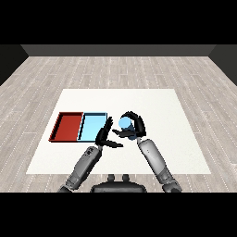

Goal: Pick the blue can and put it in the blue box

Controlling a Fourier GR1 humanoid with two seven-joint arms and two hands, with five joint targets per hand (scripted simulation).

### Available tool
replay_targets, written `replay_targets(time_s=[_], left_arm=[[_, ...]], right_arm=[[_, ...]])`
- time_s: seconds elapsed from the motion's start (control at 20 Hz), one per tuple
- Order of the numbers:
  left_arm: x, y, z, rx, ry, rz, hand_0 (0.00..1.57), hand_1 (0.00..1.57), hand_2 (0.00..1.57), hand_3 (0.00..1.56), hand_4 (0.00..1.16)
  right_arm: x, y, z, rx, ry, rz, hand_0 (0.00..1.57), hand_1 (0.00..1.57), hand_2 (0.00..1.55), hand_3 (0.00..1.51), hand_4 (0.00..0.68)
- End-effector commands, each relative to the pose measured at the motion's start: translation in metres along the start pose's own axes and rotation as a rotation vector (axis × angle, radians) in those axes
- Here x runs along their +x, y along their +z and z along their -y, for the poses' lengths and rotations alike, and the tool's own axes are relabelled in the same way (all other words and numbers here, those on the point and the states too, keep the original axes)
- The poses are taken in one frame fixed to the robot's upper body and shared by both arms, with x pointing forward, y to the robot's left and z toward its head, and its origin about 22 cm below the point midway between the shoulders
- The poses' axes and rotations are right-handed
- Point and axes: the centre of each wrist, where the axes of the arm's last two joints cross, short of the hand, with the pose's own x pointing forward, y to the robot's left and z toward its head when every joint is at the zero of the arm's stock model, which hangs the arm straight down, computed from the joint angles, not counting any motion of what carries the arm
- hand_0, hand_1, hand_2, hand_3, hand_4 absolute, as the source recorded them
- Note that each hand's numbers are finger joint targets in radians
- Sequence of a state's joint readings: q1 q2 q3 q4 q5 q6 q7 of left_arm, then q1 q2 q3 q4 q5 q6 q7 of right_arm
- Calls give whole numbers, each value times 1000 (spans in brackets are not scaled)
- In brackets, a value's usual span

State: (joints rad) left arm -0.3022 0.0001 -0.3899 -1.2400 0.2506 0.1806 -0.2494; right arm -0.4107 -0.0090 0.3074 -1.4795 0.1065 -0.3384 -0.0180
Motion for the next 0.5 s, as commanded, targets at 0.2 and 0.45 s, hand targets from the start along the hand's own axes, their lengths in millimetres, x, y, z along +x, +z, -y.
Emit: replay_targets(time_s=[0.2, 0.45], left_arm=[[-2, 0, 0, 2, 24, -10, 0, 0, 0, 0, 0], [-14, -11, -5, -10, 24, 18, 0, 0, 0, 0, 0]], right_arm=[[-2, 12, -31, 43, 6, 11, 1476, 1476, 1457, 1393, 612], [8, -8, -18, 56, -14, 45, 1476, 1476, 1466, 1406, 610]])
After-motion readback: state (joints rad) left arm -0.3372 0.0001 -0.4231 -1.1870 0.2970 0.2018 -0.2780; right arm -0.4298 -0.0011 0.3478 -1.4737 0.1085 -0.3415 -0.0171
